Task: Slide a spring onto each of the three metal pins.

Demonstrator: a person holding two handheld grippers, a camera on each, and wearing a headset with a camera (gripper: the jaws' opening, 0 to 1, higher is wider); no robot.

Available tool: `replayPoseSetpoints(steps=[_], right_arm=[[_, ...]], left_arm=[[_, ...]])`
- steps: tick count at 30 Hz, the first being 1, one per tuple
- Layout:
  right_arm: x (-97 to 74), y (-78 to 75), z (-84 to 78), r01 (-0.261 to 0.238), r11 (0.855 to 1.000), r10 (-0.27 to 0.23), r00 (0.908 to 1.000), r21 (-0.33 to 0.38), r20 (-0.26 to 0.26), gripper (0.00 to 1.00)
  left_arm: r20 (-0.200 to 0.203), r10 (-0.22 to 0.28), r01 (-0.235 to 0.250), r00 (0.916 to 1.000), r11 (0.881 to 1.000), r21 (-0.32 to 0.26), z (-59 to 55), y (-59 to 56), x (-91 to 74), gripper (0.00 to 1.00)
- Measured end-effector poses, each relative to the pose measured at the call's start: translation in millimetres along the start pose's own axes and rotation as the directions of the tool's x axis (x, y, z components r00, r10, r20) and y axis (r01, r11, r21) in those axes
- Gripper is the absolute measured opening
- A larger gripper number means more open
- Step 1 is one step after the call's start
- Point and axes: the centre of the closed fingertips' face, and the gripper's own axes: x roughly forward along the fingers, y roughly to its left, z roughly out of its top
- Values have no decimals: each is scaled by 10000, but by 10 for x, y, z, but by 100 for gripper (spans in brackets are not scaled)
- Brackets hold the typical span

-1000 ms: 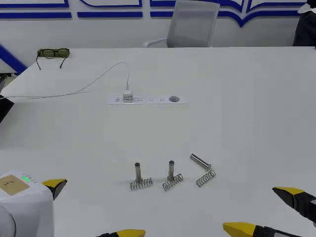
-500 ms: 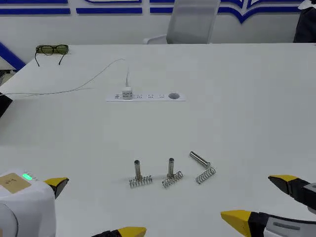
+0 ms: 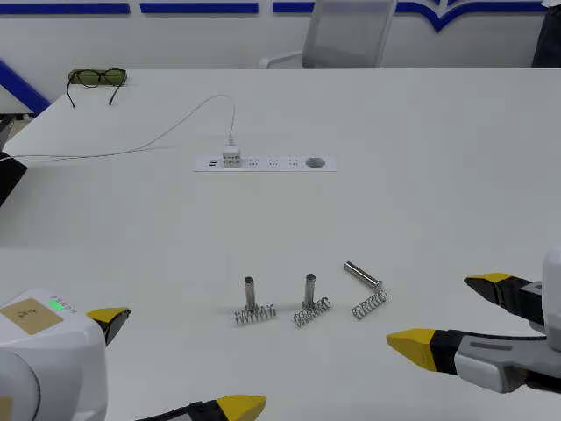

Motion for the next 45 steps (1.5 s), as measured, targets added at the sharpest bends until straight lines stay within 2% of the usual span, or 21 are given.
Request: replayPoseSetpoints(steps=[8,18,31,45], right_arm=[[179,-76,153,-180,9998,180,9998,-55,-1,74],[403,-139,223,-432,9989,428,9988,-203,-240,70],[683,-180,268,-725,9970,713,9965,-273,-444,63],[996,-277,253,-832,9958,805,9946,-389,-656,54]], left_arm=[[10,-70,70,10000,10000,-31,-4,-13,17,95],[28,-158,158,9999,9998,-117,-11,-38,46,94],[90,-242,244,9997,9996,-168,-11,-43,86,92],[86,-218,220,9997,9995,-239,-34,28,127,91]])
